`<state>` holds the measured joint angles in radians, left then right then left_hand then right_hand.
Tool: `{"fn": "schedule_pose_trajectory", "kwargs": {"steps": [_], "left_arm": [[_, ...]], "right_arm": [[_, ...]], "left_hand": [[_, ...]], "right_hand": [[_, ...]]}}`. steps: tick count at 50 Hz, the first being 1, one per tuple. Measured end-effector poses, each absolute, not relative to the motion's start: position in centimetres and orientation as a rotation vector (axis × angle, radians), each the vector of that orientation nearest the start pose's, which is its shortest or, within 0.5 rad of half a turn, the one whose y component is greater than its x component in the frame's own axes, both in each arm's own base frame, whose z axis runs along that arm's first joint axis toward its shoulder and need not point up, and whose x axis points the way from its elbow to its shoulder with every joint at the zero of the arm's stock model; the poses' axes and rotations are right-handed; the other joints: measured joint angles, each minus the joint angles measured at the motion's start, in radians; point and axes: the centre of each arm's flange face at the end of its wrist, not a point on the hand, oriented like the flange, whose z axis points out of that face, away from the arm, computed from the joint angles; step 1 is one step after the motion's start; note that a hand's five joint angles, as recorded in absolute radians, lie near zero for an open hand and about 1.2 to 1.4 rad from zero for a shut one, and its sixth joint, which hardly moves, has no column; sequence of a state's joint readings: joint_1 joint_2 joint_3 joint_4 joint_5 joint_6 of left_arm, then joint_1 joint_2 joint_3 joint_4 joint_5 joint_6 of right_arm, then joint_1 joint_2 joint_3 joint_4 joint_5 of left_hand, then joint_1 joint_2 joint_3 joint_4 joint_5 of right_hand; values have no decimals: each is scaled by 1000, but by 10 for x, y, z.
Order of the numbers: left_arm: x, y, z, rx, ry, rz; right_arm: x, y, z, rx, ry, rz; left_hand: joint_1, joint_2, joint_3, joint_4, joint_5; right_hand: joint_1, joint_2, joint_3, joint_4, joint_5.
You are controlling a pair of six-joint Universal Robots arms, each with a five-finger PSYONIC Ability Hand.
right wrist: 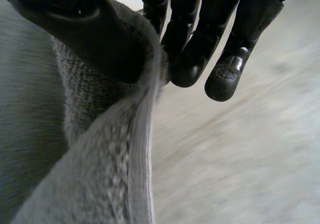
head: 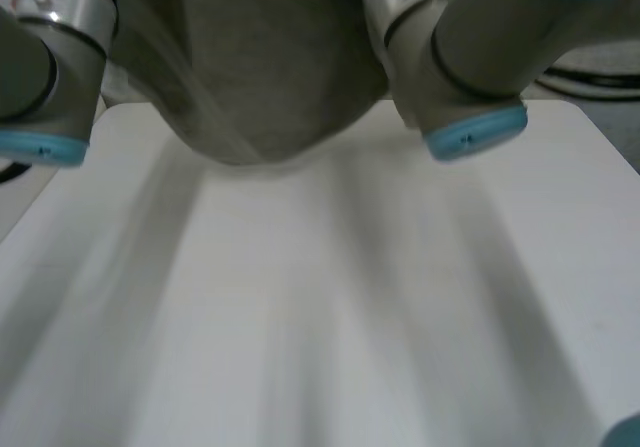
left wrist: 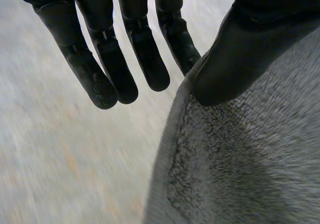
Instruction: Fold the towel.
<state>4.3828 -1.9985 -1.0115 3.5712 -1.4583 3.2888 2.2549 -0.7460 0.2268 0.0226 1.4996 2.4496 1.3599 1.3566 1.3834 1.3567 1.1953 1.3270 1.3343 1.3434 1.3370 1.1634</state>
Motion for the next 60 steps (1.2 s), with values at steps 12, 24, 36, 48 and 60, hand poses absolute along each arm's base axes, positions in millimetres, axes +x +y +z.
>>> {"fn": "schedule_pose_trajectory", "kwargs": {"steps": [12,24,36,48,60], "left_arm": [[-254,-347,221,925,2033,-2329],[-237,-312,159,1187,2093,-2019],[-229,-324,171,1077,2108,-2070],[-232,-313,160,1086,2185,-2046],[-239,-307,153,1132,2204,-2034]], "right_arm": [[414,-290,209,-1721,1770,-1904],[399,-286,162,-1642,1995,-1640],[389,-287,187,-1323,2098,-1606],[348,-317,229,-1088,2195,-1635],[327,-350,215,-1383,2209,-1743]], "left_hand": [[0,0,1,0,0],[1,0,1,0,1],[1,0,1,0,2],[-690,-676,-713,-714,-674],[-1116,-1116,-1150,-1117,-1129]], "right_hand": [[0,0,0,5,0],[-97,-105,-107,-102,-107],[-904,-920,-928,-930,-956],[-907,-922,-933,-939,-962],[-907,-922,-933,-939,-960]]}}
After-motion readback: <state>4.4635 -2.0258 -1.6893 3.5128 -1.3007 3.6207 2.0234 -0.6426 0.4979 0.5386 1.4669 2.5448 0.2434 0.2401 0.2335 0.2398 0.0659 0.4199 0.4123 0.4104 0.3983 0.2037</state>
